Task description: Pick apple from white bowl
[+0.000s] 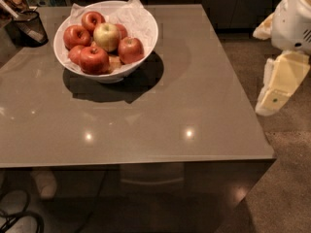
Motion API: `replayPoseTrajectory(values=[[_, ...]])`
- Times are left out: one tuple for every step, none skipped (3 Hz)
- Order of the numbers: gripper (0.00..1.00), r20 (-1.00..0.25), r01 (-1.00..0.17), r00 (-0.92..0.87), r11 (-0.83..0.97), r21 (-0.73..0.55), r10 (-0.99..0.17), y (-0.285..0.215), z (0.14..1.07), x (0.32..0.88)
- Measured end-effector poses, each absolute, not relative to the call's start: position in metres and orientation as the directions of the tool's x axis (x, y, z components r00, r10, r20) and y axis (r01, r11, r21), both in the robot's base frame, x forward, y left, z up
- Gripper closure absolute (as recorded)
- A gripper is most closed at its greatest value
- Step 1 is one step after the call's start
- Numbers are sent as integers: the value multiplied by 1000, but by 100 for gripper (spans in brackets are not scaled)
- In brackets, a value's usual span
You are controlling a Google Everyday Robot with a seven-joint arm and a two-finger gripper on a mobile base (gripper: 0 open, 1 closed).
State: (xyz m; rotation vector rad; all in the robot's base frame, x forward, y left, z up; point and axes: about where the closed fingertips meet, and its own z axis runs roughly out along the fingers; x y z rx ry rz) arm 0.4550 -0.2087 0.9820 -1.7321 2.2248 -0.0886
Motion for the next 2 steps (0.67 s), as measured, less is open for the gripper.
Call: replayPoseTrajectory(values=[[0,-204,-944,-186,233,-235,-961,-194,988,478],[0,-219,-950,-131,186,-251,-967,-180,995,491]])
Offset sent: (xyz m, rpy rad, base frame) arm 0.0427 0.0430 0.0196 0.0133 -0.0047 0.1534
